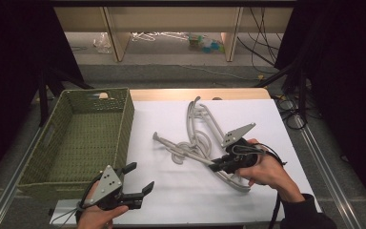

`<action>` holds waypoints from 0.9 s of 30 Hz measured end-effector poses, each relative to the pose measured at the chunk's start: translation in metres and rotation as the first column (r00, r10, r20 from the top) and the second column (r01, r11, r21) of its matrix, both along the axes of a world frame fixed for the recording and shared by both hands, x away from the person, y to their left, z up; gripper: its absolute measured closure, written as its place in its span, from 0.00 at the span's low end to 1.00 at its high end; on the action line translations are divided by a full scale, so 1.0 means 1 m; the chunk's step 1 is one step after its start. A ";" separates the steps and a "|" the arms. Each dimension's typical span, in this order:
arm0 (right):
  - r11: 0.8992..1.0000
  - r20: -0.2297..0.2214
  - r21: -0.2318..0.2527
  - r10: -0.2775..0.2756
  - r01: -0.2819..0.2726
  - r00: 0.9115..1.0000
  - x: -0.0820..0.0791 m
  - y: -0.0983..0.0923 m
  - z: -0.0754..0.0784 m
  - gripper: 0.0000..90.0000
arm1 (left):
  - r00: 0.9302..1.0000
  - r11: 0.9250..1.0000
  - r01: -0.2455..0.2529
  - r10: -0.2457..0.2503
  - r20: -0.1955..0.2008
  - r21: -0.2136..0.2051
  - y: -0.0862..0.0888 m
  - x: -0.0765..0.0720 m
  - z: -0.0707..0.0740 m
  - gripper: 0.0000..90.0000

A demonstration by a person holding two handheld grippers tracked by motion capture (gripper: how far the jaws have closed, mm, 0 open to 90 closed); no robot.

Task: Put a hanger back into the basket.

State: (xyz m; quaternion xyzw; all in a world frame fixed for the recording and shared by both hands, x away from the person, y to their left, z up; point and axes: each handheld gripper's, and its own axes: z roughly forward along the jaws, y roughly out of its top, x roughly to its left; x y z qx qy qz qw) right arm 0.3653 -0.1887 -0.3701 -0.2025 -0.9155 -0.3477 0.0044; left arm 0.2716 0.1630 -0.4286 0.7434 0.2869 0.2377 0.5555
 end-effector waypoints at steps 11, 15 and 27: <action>0.993 -0.023 0.045 0.114 -0.113 0.993 -0.019 0.009 0.003 0.91 | 0.999 0.991 0.040 -0.039 -0.017 0.130 -0.030 0.023 0.004 0.32; 0.988 -0.025 0.039 0.149 -0.148 0.988 -0.023 0.012 0.002 0.91 | 0.997 0.980 0.073 -0.073 -0.005 0.184 -0.041 0.030 0.004 0.35; 0.980 -0.025 0.048 0.194 -0.193 0.981 -0.026 0.012 0.002 0.91 | 0.970 0.935 0.243 -0.236 -0.060 0.257 -0.054 0.044 0.002 0.54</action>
